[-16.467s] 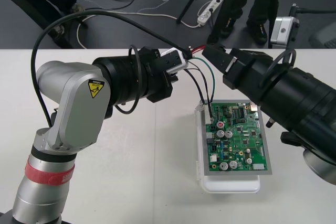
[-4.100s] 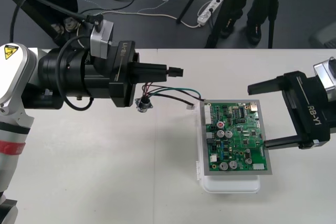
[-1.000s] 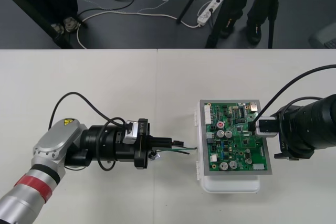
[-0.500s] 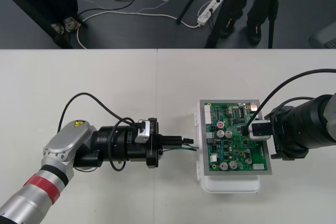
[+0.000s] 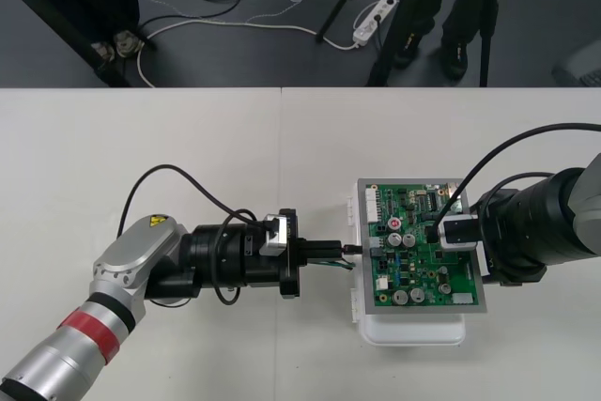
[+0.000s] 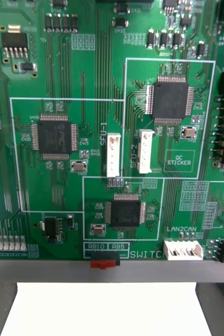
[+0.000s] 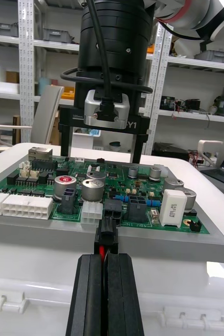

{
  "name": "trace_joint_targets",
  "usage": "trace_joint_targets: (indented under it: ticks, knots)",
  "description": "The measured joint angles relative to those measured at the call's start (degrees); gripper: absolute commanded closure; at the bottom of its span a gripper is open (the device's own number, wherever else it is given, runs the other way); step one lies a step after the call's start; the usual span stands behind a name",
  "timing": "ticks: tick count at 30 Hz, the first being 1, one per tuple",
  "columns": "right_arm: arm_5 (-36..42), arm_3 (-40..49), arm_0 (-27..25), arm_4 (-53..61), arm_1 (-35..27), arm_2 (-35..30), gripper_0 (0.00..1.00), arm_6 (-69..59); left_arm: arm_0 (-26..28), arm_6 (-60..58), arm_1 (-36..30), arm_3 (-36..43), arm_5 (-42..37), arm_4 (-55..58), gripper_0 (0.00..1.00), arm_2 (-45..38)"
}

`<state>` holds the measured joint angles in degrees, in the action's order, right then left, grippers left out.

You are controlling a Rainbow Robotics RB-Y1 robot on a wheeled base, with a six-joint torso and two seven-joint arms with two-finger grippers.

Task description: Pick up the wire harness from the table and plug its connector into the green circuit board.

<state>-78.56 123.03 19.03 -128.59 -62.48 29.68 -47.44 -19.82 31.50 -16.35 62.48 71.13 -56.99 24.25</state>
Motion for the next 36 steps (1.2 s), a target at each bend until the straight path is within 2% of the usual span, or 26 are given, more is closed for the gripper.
trace_joint_targets:
  ticks: [36]
  knots:
    - [-0.2, 1.1, 0.1, -1.6, 0.0, 1.4, 0.0, 0.1, -0.7, 3.6, 0.0, 0.0, -0.7, 0.1, 1.0, 1.9]
